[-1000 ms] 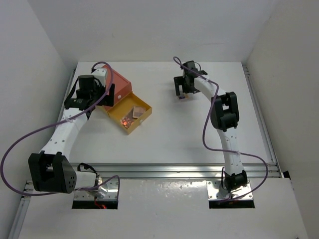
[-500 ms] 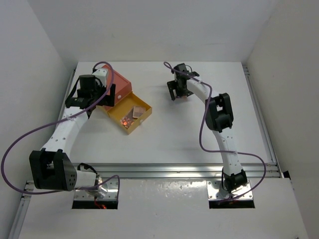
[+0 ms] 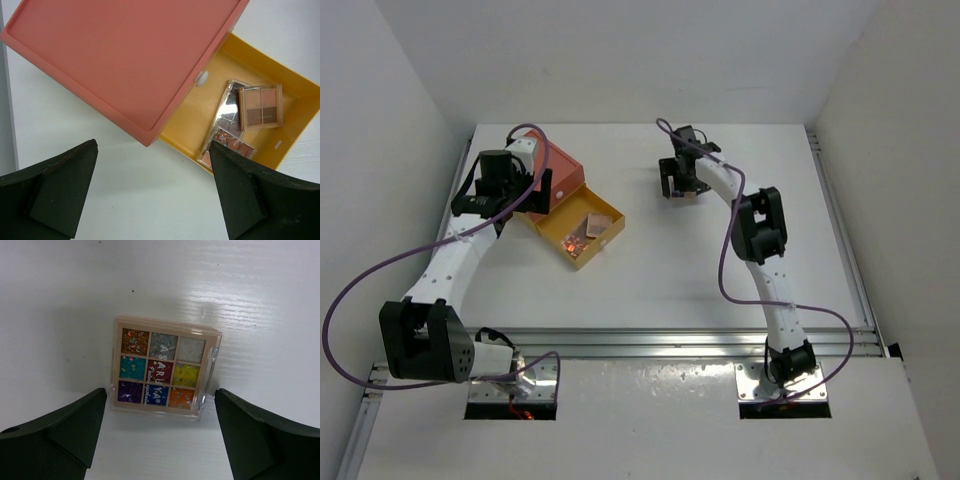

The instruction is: Organize the makeup

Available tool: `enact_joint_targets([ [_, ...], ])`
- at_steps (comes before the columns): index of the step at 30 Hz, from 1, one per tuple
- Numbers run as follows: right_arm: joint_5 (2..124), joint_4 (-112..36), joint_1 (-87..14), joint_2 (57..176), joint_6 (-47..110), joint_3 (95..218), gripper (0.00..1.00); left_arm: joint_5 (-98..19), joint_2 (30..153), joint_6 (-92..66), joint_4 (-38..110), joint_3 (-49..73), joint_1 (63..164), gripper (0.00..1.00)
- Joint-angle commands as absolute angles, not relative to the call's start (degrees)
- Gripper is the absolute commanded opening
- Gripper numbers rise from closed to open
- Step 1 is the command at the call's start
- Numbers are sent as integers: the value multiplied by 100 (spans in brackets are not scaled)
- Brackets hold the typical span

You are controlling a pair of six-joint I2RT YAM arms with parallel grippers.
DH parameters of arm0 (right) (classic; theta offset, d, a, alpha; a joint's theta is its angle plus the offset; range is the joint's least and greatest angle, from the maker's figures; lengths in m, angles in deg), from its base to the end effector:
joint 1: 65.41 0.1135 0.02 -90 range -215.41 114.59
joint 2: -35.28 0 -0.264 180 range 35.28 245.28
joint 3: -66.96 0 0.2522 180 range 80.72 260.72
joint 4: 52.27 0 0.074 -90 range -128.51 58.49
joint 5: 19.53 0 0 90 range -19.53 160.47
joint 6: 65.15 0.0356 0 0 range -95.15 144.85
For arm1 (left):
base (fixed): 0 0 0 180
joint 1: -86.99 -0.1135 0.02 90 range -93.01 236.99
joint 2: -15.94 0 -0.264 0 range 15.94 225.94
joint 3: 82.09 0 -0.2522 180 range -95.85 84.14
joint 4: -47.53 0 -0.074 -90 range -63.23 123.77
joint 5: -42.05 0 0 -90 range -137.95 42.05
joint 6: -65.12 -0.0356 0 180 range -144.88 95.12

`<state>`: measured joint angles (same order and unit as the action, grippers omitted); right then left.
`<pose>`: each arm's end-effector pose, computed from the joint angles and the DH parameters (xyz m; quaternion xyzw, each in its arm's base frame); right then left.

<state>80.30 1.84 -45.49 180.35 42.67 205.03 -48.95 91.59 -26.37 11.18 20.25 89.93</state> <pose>0.5093 0.1781 0.1384 0.0037 0.9651 0.0019 0.2620 0.2967 -0.0146 0.3163 0.0301 0.8838 0.0018 0.4669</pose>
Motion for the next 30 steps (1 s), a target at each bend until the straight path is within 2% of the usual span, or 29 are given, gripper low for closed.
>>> enact_joint_targets([
  [1, 7830, 130, -4581, 18240, 5094, 20535, 88, -4839, 9144, -2690, 1277, 1858, 9033, 100],
  [4, 7986, 428, -4581, 18355, 5366, 20693, 82, -4839, 9091, -2690, 1277, 1858, 9033, 100],
  [7, 8067, 482, -4581, 18364, 5429, 20667, 72, -4839, 9091, -2690, 1277, 1858, 9033, 100],
  [8, 8101, 490, -4581, 18320, 5464, 20615, 62, -4839, 9091, -2690, 1277, 1910, 9033, 100],
  [11, 8093, 508, -4590, 18250, 5482, 20492, 41, -4839, 9039, -2690, 1329, 1911, 9033, 100],
  [14, 8058, 341, -4572, 17995, 5395, 20167, 33, -4839, 9038, -2690, 1329, 1911, 9033, 100],
  [19, 7804, -388, -4572, 17248, 5219, 19516, 27, -4839, 8985, -2690, 1329, 1963, 9033, 100],
  [24, 7768, -809, -4458, 16343, 4911, 19156, 26, -4839, 8933, -2690, 1329, 1963, 9033, 100],
  [30, 7339, -1206, -3914, 15771, 4454, 19006, 23, -4839, 8933, -2637, 1329, 2016, 9033, 100],
])
